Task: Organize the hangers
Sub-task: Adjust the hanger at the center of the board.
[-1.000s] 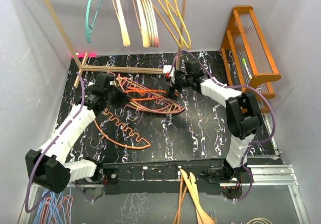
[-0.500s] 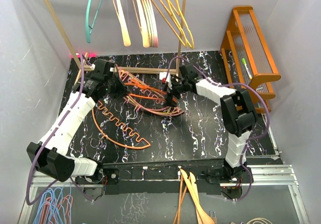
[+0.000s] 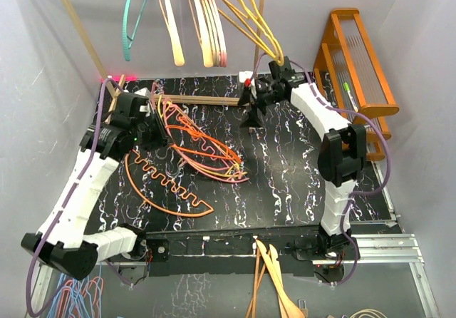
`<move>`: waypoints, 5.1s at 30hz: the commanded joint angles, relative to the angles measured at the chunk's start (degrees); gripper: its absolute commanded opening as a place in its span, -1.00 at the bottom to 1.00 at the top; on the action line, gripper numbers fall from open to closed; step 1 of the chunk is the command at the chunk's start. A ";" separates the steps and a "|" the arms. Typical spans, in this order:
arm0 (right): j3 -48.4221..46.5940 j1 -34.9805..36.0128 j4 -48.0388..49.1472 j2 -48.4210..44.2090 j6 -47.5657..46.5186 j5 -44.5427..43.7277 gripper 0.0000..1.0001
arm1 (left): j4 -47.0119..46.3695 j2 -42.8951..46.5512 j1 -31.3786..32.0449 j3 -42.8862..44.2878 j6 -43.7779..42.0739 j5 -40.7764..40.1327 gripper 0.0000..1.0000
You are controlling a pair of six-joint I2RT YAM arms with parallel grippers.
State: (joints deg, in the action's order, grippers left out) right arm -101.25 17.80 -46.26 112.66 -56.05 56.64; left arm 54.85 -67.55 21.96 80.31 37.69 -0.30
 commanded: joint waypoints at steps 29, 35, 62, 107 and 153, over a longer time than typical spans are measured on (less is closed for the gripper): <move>-0.15 6.96 64.26 6.25 99.77 -13.27 0.97 | -0.74 12.16 1.34 -9.84 -25.90 20.48 -1.00; -7.60 11.19 47.32 7.38 85.60 -27.43 0.97 | -1.97 11.44 1.42 -9.82 -25.91 20.78 -1.00; -6.98 13.83 43.83 7.44 67.53 -38.90 -0.84 | -3.62 10.67 1.42 -12.16 -23.83 20.45 -1.00; 5.80 9.79 24.05 1.15 47.43 -16.60 -0.84 | -33.63 2.58 1.42 12.26 -35.26 -35.77 -1.00; 16.56 10.32 18.08 -1.21 29.09 -14.03 -0.85 | -12.82 -24.63 -7.07 1.39 -40.37 39.63 -0.50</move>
State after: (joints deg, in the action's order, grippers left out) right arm -86.48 27.31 -17.96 111.37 -11.38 41.12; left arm 39.51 -89.58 15.11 78.22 1.23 32.49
